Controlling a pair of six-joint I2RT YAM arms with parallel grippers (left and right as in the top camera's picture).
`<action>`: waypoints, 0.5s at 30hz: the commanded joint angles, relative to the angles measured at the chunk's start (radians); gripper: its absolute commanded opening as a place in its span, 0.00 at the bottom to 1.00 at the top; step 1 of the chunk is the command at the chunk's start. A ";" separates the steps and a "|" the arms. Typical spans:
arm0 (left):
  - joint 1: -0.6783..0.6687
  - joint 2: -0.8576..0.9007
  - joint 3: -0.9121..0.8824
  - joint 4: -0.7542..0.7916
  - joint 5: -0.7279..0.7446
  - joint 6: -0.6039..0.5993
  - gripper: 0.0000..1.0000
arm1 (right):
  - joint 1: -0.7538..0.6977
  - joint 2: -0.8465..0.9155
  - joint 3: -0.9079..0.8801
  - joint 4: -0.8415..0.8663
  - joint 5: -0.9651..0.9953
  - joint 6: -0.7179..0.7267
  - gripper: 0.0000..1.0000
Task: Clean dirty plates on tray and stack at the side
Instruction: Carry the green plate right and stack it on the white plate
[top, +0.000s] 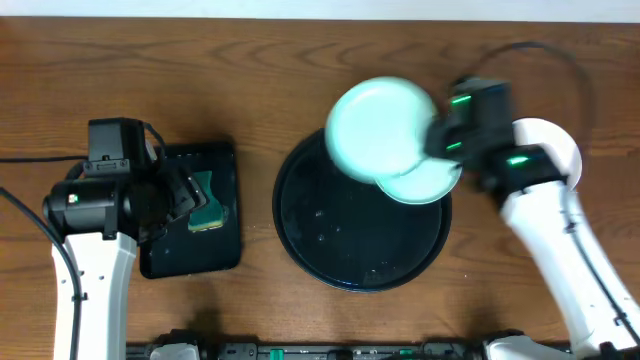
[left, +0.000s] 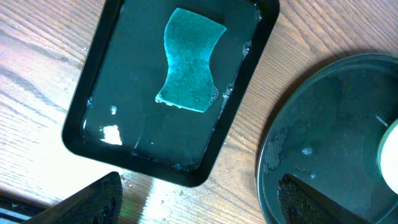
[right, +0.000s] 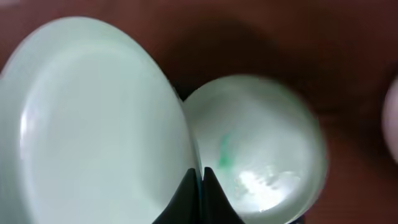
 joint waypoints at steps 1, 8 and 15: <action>-0.002 0.005 -0.005 -0.004 -0.010 0.014 0.80 | -0.222 -0.007 0.004 -0.003 -0.262 0.124 0.02; -0.002 0.005 -0.005 -0.003 -0.010 0.014 0.80 | -0.579 0.014 0.000 -0.093 -0.262 0.117 0.02; -0.002 0.005 -0.005 0.002 -0.010 0.013 0.80 | -0.834 0.125 -0.006 -0.166 -0.140 0.120 0.02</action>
